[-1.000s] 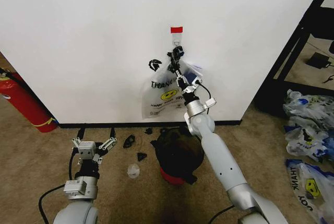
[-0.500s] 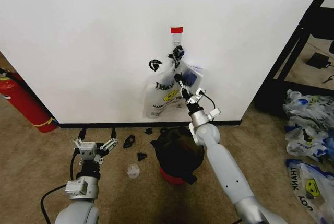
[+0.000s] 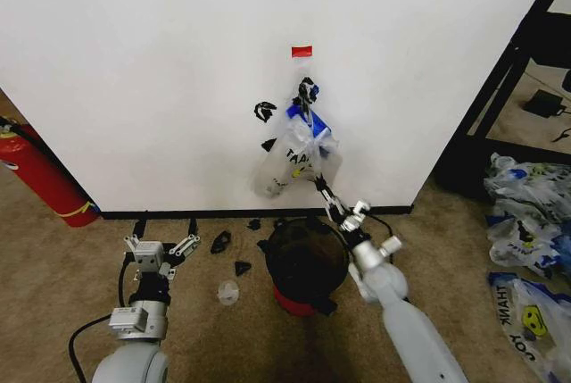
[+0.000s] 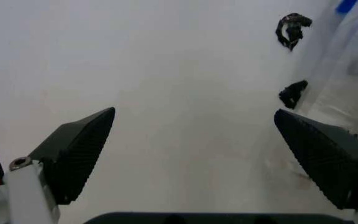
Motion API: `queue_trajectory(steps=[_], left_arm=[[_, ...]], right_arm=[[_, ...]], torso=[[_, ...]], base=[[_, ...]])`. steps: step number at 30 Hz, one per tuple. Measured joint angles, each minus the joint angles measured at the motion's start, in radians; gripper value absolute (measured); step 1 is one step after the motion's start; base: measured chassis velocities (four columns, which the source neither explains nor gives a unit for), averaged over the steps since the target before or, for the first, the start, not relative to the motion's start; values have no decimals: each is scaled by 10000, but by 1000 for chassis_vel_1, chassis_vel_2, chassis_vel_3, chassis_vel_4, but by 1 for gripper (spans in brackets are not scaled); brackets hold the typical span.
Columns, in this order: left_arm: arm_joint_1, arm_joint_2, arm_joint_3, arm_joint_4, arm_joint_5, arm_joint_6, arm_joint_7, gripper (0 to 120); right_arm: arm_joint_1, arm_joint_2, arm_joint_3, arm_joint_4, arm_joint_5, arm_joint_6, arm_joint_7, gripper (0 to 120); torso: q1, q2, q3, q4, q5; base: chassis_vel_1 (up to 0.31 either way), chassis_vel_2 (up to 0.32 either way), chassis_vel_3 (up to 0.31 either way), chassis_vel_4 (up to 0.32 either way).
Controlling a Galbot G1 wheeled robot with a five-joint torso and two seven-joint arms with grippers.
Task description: Pick up the garbage bag from the wall and place it over the trash bin.
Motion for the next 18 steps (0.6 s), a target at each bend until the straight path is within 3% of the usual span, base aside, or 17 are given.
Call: queue_trajectory(steps=[10, 18], left_arm=[[-49, 84, -35, 22, -188, -44, -5, 100], [-66, 66, 22, 53, -196, -81, -5, 100]], right_arm=[[-1962, -761, 397, 761, -526, 25, -907, 0], [-3297, -1527, 1362, 1133, -1014, -148, -2640, 0]], torso=[[-1, 0, -1, -1, 1], [-1, 0, 0, -2, 2]], base=[[0, 0, 0, 0], [0, 0, 0, 0]])
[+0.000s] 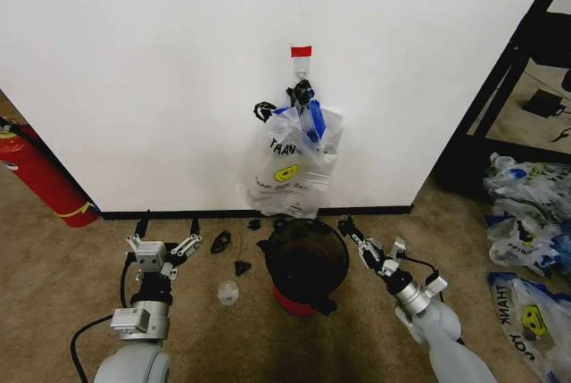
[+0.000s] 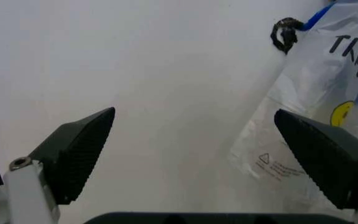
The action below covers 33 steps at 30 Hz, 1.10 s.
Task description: Pick up the garbage bag from the wall and place it over the trash bin.
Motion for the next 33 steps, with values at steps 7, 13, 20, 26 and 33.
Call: queue_trajectory(steps=[7, 13, 20, 26, 33], left_arm=[[17, -6, 25, -49, 11, -10, 2, 100], [56, -43, 60, -93, 47, -37, 10, 100], [152, -20, 9, -81, 74, -121, 15, 100], [182, 9, -83, -70, 97, -127, 20, 100], [212, 78, -230, 17, 95, -157, 17, 100]], right_arm=[[-736, -415, 910, -190, -509, -313, -1755, 8], [-980, -487, 1187, -368, -685, -218, -2059, 28], [-397, -156, -74, 269, 749, 468, 386, 56], [536, 391, -901, 439, 1874, 142, 1893, 80], [1370, 1055, -898, 235, 3466, -246, 2879, 99]], torso=[[0, 0, 0, 0, -2], [0, 0, 1, 1, 0], [0, 0, 1, 3, -4], [1, 0, 2, 3, -4], [1, 0, 2, 1, -5]], base=[[0, 0, 0, 0], [0, 0, 0, 0], [0, 0, 0, 0], [0, 0, 0, 0], [0, 0, 0, 0]])
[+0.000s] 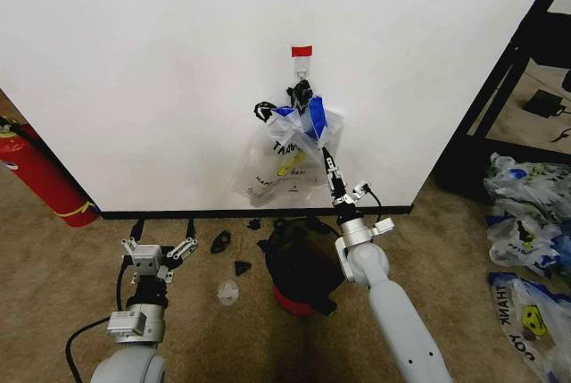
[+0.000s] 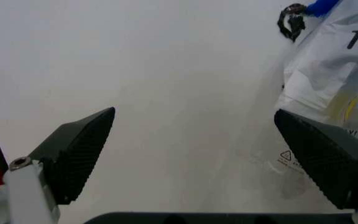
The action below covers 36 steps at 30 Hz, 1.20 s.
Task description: Pick up the garbage bag from the wall and place it over the trash bin.
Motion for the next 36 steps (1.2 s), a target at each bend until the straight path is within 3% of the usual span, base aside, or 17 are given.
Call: queue_trajectory(steps=[12, 17, 27, 36], left_arm=[[-137, -90, 133, 115, 154, 25, 5, 100], [-141, -144, 158, 169, 195, 28, 7, 100], [-87, -224, 166, 192, 243, -34, 9, 100], [-9, -225, 148, 105, 271, -57, 5, 100]], right_arm=[[500, 472, 20, -262, 223, -304, 232, 100], [898, 725, 116, -339, 223, -74, 1114, 100], [825, 621, -172, -508, -879, -140, 1056, 100], [1232, 703, -52, -857, -1395, -151, 1173, 68]], torso=[[0, 0, 0, -1, 2], [0, 0, 0, 0, 2], [0, -1, 0, -1, 3], [0, -1, -1, 0, 3]], base=[[0, 0, 0, 0], [0, 0, 0, 0], [0, 0, 0, 0], [0, 0, 0, 0]])
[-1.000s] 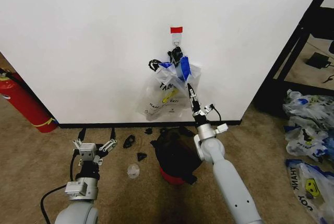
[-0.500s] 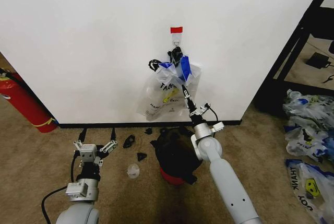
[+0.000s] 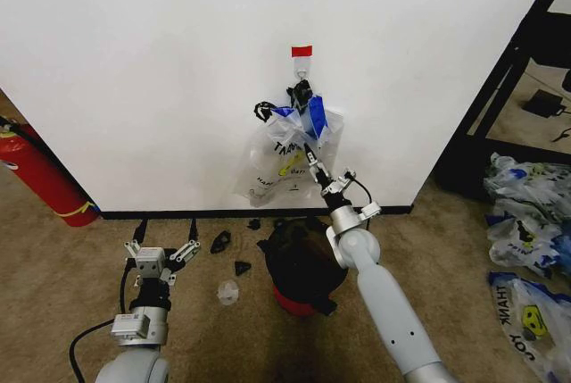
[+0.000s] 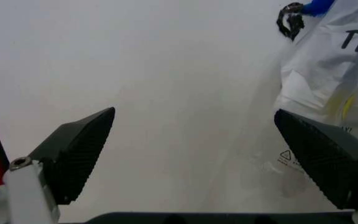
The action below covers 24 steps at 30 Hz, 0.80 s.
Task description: Pick up the garbage bag from the wall and place it over the trash bin.
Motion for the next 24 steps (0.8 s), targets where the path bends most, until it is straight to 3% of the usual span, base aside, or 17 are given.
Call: queue_trajectory(steps=[8, 18, 24], left_arm=[[-1, -28, 18, 0, 10, -39, -10, 100], [-23, -38, 44, 34, 46, -64, -17, 100], [-32, -17, 55, 76, 53, -95, -19, 100]], right_arm=[[-113, -249, -144, 15, -1117, 54, -599, 38], [-114, -287, -70, 103, -1082, 625, -681, 1], [-260, -291, -43, 118, -1161, 786, -872, 0]], torso=[[0, 0, 0, -1, 0], [0, 0, -1, 0, 0], [0, 0, 0, 0, 1]], base=[[0, 0, 0, 0], [0, 0, 0, 0], [0, 0, 0, 0]])
